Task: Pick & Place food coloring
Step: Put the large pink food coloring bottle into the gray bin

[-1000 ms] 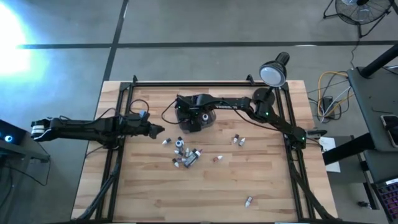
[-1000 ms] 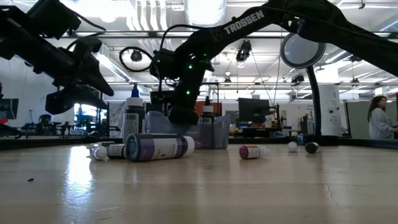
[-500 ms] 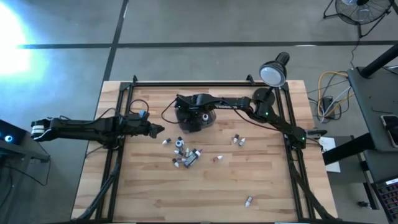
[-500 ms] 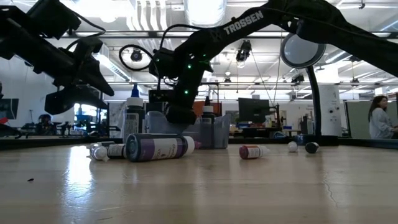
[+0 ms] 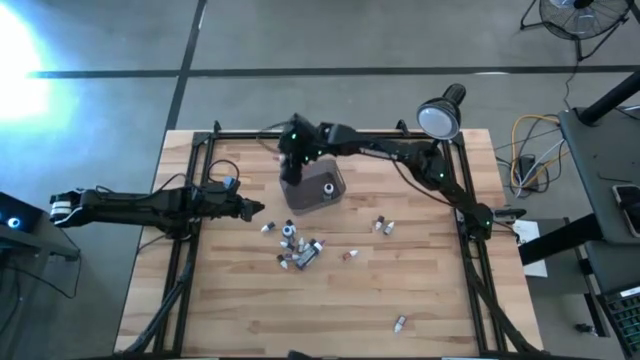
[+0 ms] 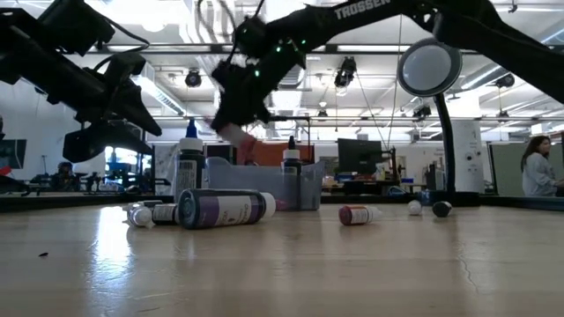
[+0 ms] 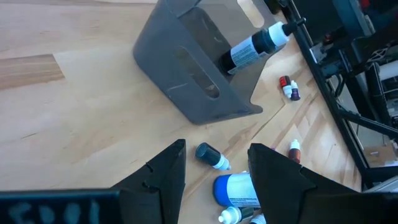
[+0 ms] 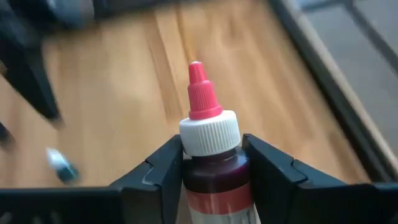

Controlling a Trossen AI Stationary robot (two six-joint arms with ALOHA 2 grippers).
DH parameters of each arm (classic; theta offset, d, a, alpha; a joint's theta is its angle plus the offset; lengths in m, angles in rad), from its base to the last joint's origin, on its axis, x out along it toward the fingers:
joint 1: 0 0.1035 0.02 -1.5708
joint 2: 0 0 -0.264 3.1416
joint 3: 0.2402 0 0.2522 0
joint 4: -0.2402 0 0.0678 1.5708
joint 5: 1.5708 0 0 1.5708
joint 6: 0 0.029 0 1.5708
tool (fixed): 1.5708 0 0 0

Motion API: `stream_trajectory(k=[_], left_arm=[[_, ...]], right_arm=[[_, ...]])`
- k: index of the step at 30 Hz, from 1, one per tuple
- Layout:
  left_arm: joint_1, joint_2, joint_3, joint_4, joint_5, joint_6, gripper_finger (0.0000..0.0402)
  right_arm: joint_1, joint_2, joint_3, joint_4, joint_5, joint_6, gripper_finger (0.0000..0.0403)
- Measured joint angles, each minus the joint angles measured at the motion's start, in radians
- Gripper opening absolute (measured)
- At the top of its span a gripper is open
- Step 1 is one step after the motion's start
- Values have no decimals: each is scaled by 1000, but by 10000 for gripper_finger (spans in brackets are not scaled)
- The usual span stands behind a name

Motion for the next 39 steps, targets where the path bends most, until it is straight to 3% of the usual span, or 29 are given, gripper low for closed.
stream_trajectory(k=[9,16,24,31,39], left_arm=[[-1,0,0,0,0,8,151],[-1,0,0,0,0,13,151],[0,0,0,1,0,31,151],[0,0,0,4,1,51,151],[0,-1,0,4,4,66,151]], right_arm=[[30,-106,-151,333,-20,126,137],[72,-262,-516,667,181,260,147],[75,-516,-921,893,409,363,149],[90,-639,-1178,1063,482,436,150],[81,-623,-1316,1249,504,463,150]])
